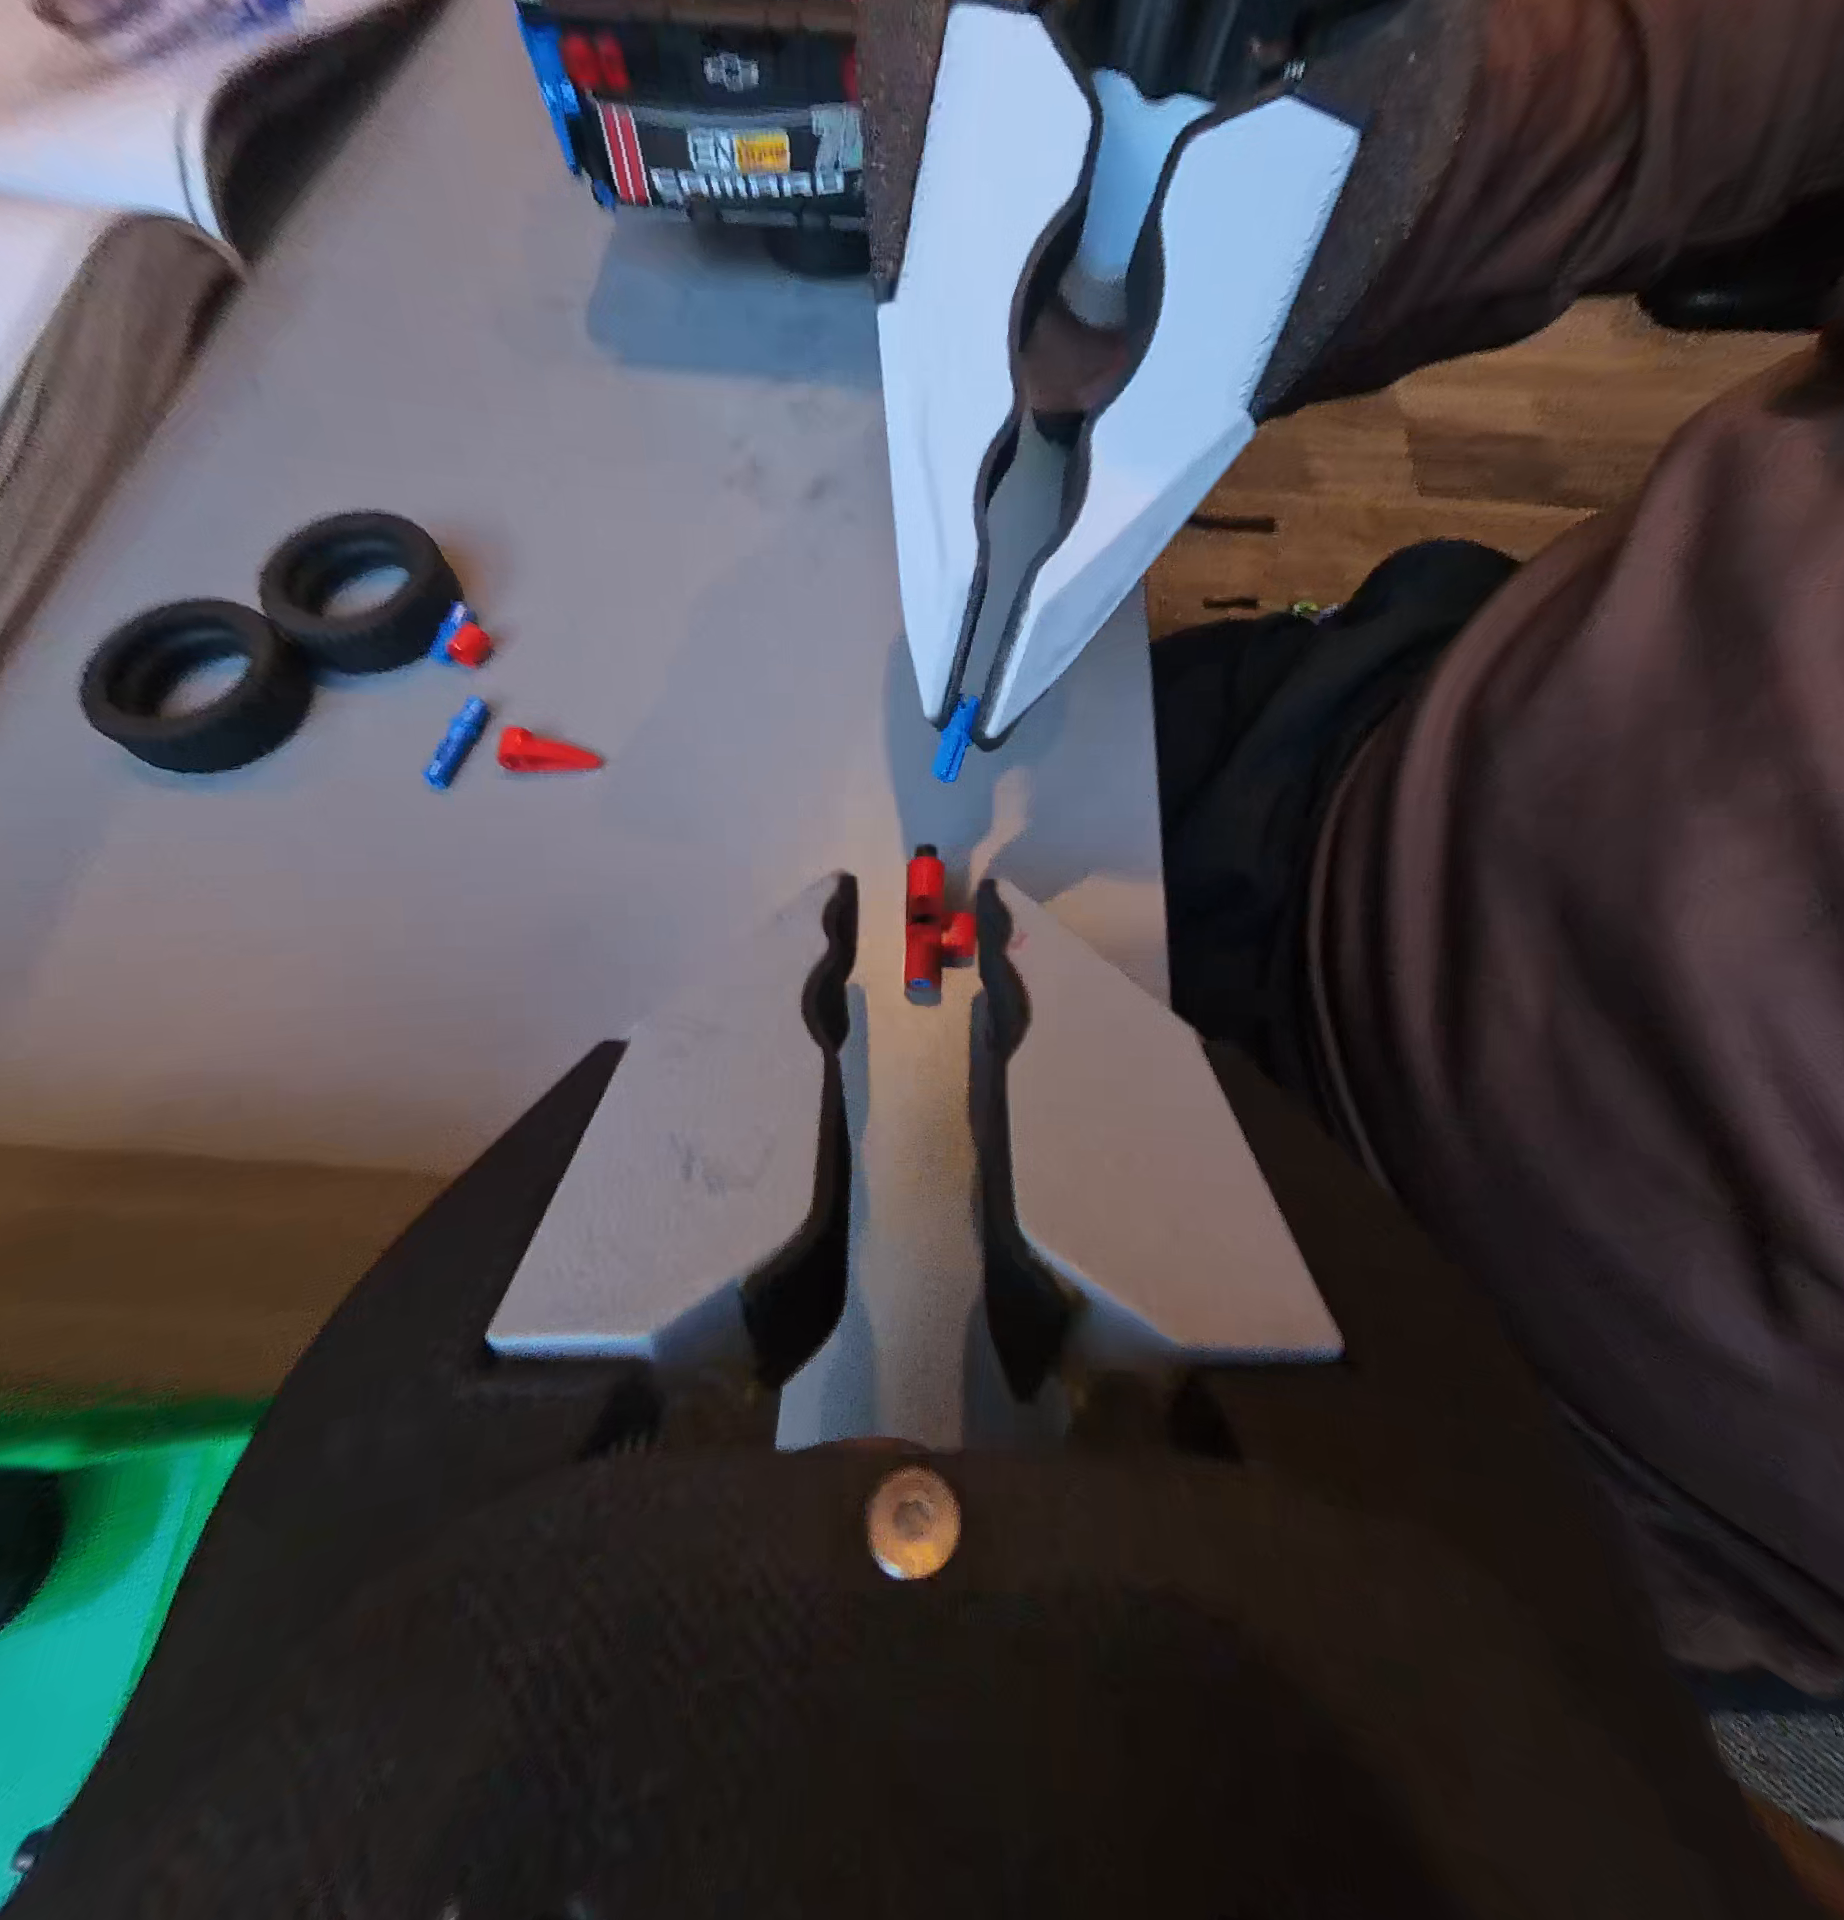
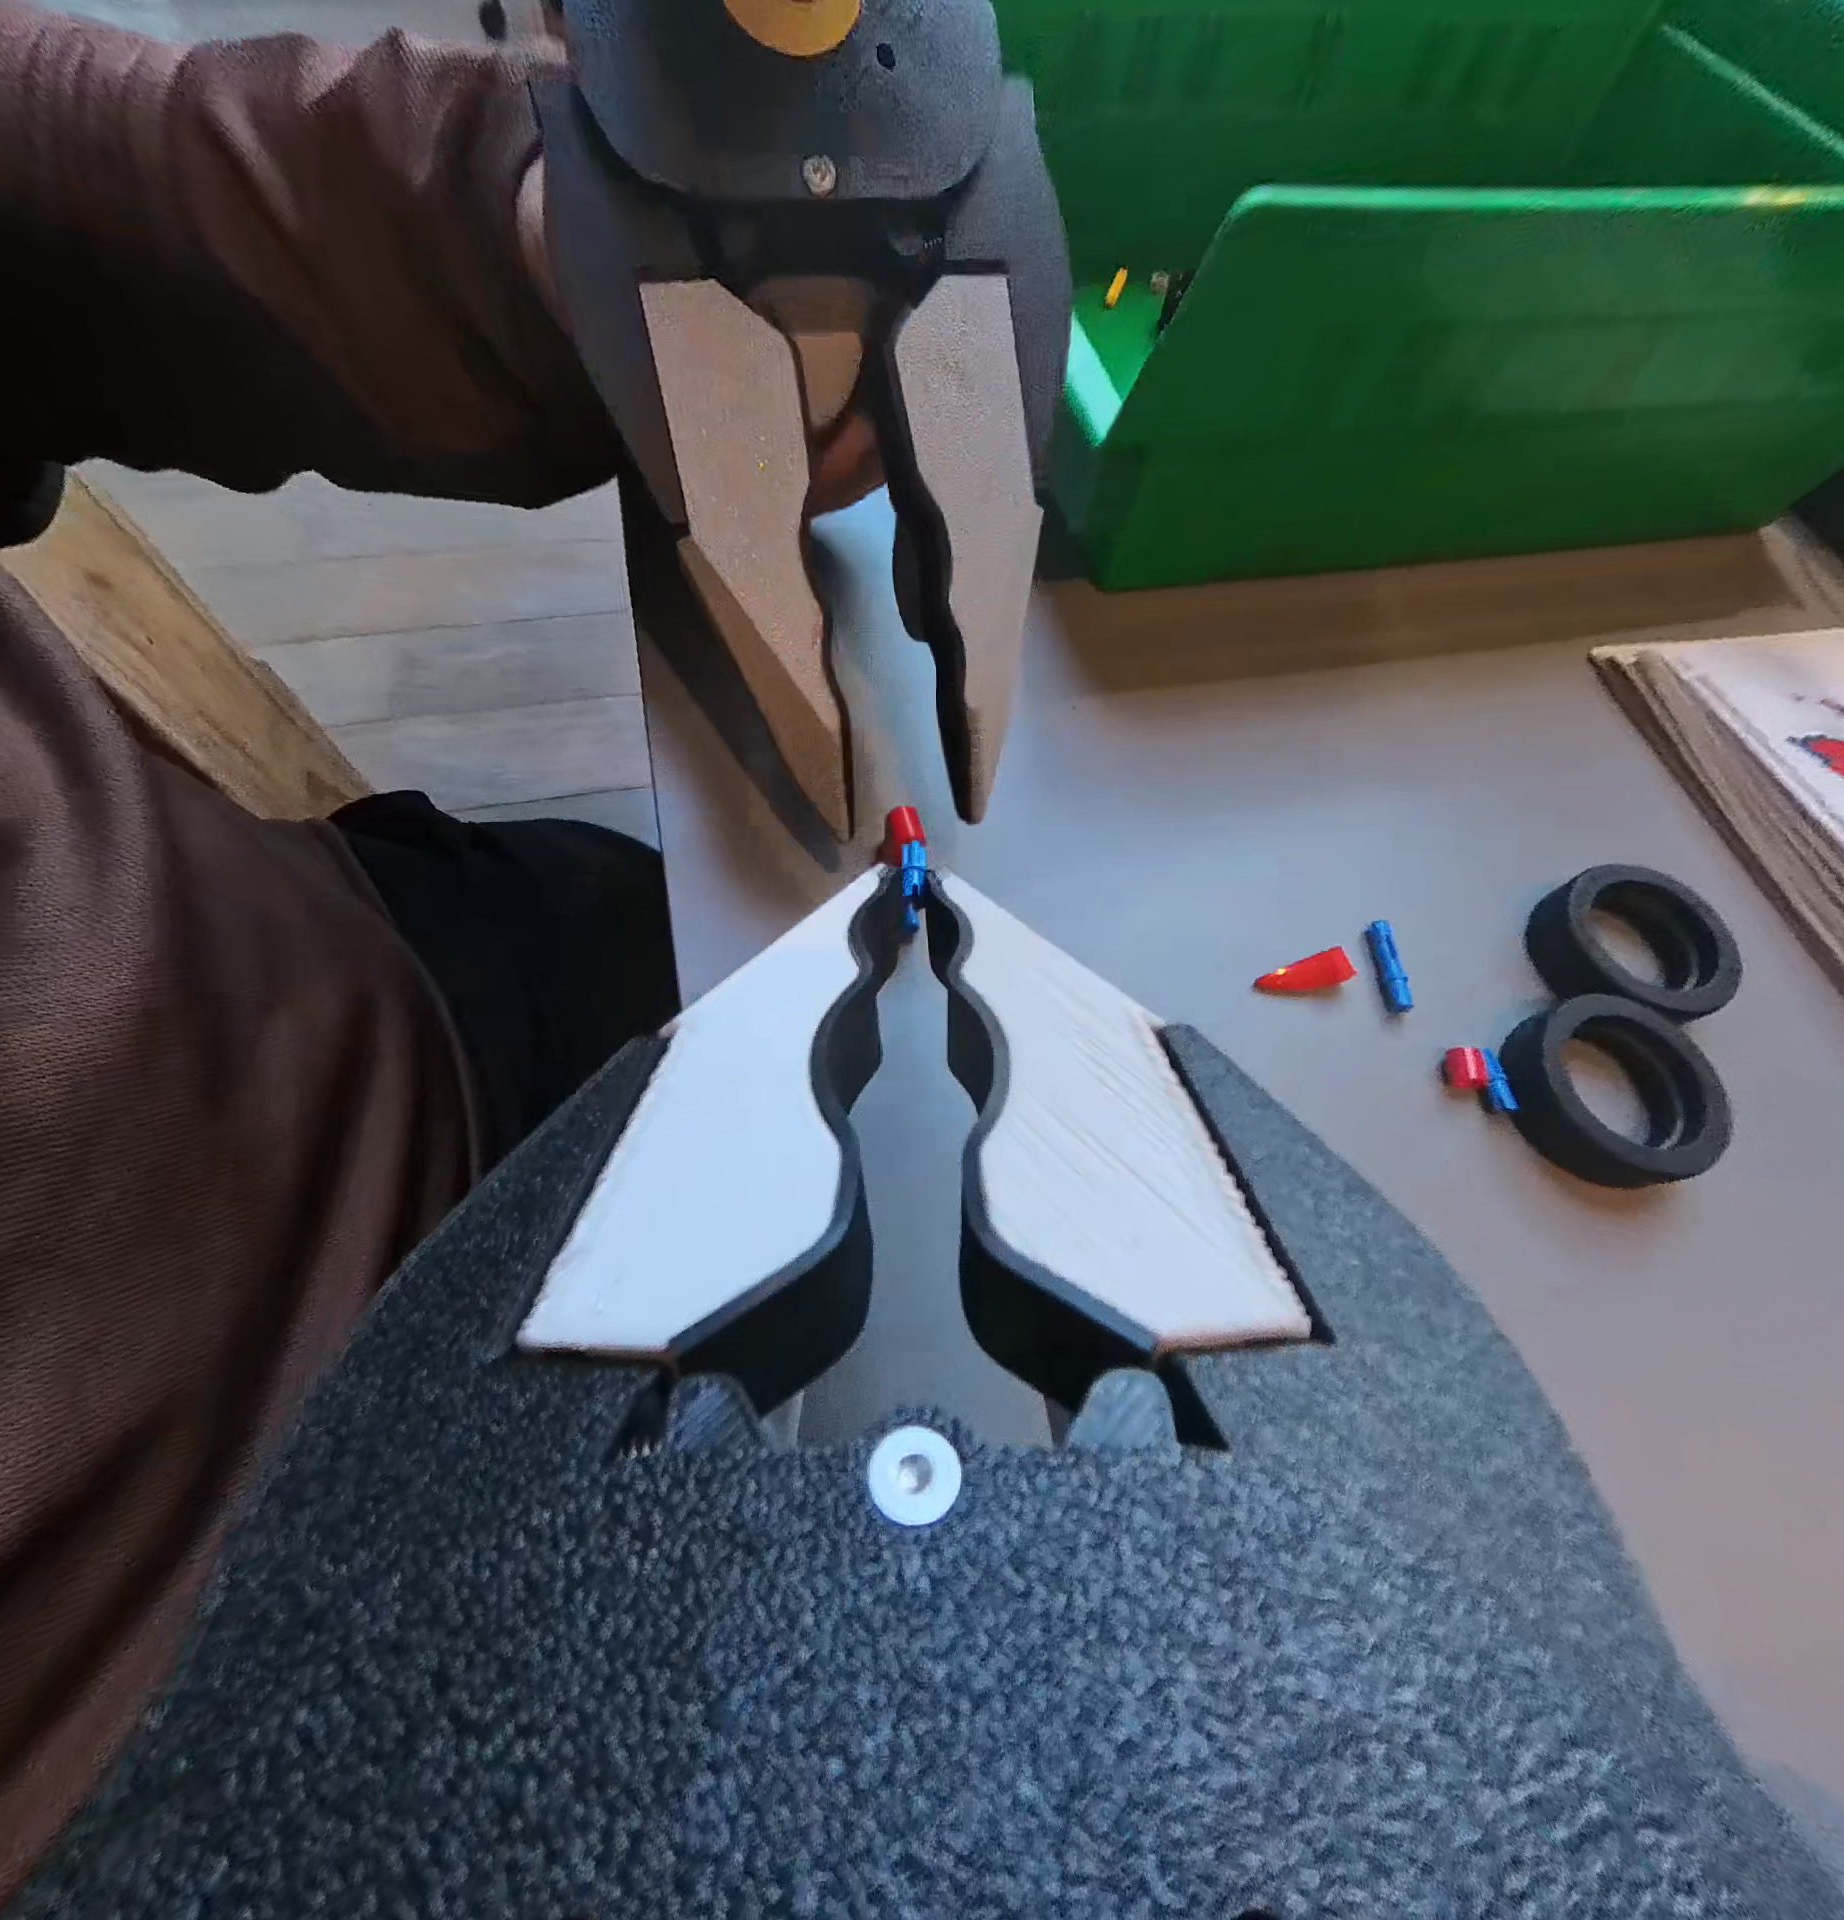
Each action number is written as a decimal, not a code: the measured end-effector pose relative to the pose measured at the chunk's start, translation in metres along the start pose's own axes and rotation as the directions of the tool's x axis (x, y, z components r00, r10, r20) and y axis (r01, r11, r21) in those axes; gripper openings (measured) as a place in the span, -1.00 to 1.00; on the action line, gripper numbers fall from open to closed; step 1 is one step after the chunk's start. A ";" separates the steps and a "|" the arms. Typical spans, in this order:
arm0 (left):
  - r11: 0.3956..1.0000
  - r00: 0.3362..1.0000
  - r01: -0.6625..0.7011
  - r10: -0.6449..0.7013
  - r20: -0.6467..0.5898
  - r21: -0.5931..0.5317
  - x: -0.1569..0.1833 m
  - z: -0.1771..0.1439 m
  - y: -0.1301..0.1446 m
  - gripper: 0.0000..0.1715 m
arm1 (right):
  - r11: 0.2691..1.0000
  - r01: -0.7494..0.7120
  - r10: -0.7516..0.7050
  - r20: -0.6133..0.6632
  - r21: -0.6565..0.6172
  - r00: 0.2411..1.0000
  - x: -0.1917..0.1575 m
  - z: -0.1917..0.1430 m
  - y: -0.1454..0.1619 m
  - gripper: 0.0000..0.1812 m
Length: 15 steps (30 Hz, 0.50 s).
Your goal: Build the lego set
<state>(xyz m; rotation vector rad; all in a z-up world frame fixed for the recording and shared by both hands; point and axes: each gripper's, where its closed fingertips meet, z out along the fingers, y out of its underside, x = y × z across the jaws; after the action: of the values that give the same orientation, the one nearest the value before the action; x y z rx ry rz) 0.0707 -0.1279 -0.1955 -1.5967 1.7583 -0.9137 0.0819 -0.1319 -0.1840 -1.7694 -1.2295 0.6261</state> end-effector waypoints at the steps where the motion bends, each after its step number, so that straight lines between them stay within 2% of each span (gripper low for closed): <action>1: 1.000 1.000 0.003 -0.003 -0.007 -0.016 0.001 0.002 0.003 -0.75 | 1.000 -0.001 0.001 -0.002 -0.017 1.000 0.000 0.002 0.003 -0.97; 3: 1.000 1.000 0.000 0.000 -0.014 -0.024 0.001 0.005 0.004 -0.76 | 1.000 0.015 -0.015 -0.015 -0.018 1.000 0.001 0.002 0.003 -0.97; 7: 1.000 1.000 -0.023 0.023 -0.012 -0.002 0.001 0.007 0.001 -0.94 | 0.999 0.029 -0.029 -0.009 -0.033 1.000 -0.001 0.005 0.004 -0.97; 15: 0.997 0.995 -0.071 0.072 -0.071 0.017 0.011 0.006 0.002 -0.94 | 0.999 0.031 -0.030 0.010 -0.035 0.999 -0.008 0.007 0.003 -0.97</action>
<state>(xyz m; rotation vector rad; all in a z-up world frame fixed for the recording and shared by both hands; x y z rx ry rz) 0.0727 -0.1390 -0.2003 -1.4987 1.8416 -0.9575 0.0751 -0.1369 -0.1905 -1.7747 -1.2788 0.5996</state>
